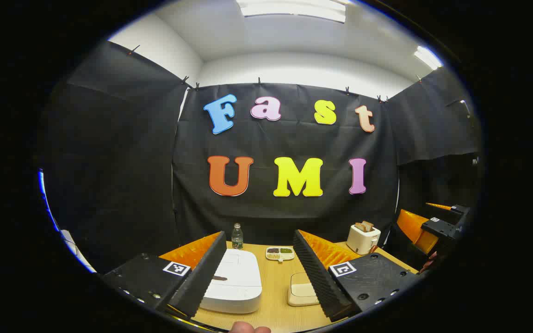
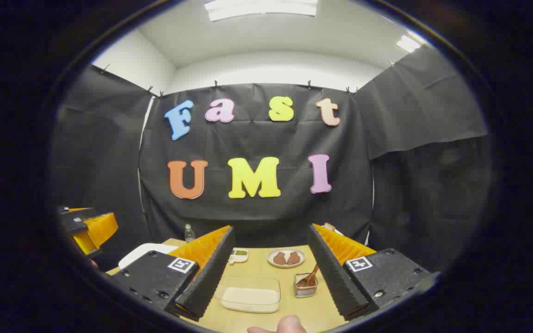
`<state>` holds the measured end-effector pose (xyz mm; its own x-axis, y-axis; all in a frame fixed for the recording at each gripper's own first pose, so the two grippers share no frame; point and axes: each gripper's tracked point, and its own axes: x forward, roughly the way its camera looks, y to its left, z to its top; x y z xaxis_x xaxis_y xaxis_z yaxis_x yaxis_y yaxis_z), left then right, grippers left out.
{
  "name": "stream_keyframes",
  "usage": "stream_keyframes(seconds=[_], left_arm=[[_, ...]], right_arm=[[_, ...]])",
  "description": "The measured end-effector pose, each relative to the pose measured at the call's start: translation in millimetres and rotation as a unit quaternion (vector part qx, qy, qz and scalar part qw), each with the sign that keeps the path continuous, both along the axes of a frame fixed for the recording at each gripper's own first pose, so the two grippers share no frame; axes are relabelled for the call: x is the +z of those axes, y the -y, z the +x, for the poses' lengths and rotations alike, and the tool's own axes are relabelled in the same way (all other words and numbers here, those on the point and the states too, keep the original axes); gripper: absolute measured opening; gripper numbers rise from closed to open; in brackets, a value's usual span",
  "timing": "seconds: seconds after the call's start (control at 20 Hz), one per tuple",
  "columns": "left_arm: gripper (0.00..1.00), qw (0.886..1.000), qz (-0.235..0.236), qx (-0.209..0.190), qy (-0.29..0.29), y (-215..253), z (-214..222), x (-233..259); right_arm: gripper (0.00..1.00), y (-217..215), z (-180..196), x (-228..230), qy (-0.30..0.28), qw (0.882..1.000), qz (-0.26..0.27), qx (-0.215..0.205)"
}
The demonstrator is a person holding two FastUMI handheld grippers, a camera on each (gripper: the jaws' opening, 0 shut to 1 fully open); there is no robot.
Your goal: Close the left gripper, press the button to open the rice cooker; take a wooden spoon from the chopstick holder with the right hand, scoop a spoonful of rice and pour it into the rice cooker, then put the wooden spoon back into the chopstick holder.
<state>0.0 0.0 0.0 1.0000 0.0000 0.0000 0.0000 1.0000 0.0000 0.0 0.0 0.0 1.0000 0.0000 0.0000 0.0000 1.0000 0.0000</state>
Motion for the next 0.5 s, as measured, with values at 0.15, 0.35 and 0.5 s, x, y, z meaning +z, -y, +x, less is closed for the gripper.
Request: stream_keyframes(seconds=[0.15,0.35,0.5], left_arm=[[0.94,1.000,0.006,0.009,-0.008,-10.5,-3.1,-8.3],[0.94,1.000,0.003,0.016,-0.012,-15.4,-4.4,-10.2],[0.94,1.000,0.005,0.016,-0.013,-14.4,-6.3,-14.2]], right_arm=[[1.00,1.6,1.2,-3.2,-0.002,1.000,-0.004,-0.003],[0.97,1.4,3.1,-6.8,-0.007,1.000,-0.003,-0.004],[0.97,3.7,2.0,-8.1,-0.010,1.000,-0.007,-0.004]])
